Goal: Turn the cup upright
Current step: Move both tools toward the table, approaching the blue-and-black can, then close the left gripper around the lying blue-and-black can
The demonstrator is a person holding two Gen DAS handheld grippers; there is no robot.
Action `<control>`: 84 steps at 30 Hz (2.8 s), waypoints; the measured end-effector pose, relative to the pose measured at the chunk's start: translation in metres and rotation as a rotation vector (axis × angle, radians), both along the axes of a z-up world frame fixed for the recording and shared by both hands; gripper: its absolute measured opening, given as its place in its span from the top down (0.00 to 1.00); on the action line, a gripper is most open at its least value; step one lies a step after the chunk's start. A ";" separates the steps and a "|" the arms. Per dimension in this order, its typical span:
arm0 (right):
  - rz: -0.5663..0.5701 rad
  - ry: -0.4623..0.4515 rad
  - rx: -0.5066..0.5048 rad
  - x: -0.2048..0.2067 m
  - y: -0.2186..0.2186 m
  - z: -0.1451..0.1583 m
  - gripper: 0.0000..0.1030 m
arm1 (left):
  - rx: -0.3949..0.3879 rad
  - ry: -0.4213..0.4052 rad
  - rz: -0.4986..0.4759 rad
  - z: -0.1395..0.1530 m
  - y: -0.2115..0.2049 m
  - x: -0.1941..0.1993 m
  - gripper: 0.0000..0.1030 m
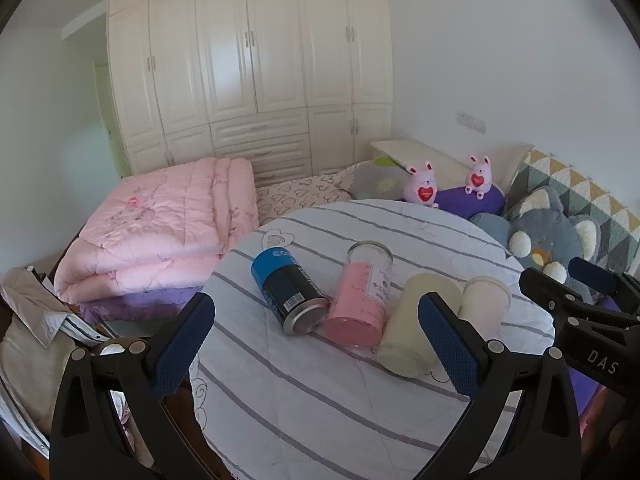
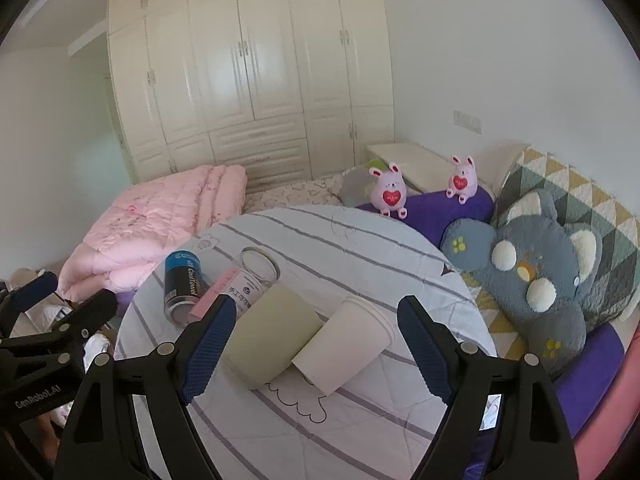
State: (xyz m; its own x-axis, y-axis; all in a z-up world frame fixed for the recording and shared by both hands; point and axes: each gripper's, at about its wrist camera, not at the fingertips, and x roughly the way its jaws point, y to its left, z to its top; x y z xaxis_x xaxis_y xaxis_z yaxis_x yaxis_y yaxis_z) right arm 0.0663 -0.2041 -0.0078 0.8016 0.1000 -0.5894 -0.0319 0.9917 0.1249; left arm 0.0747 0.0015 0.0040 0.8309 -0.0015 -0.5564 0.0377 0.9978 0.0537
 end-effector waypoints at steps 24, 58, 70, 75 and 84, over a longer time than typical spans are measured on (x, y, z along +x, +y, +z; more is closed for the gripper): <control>-0.004 -0.045 -0.007 0.013 0.001 0.001 0.18 | -0.067 -0.070 -0.012 0.006 0.007 0.016 0.00; -0.039 -0.021 -0.026 0.028 -0.011 -0.019 0.18 | -0.100 0.092 -0.115 -0.021 0.004 0.059 0.00; -0.006 0.045 -0.023 0.057 -0.004 -0.033 0.18 | -0.216 0.321 0.015 -0.054 0.038 0.121 0.00; 0.029 0.077 -0.043 0.087 0.010 -0.039 0.18 | -0.224 0.410 0.051 -0.076 0.041 0.152 0.00; 0.087 0.127 -0.030 0.141 0.028 -0.050 0.18 | -0.252 0.614 0.162 -0.129 0.071 0.207 0.00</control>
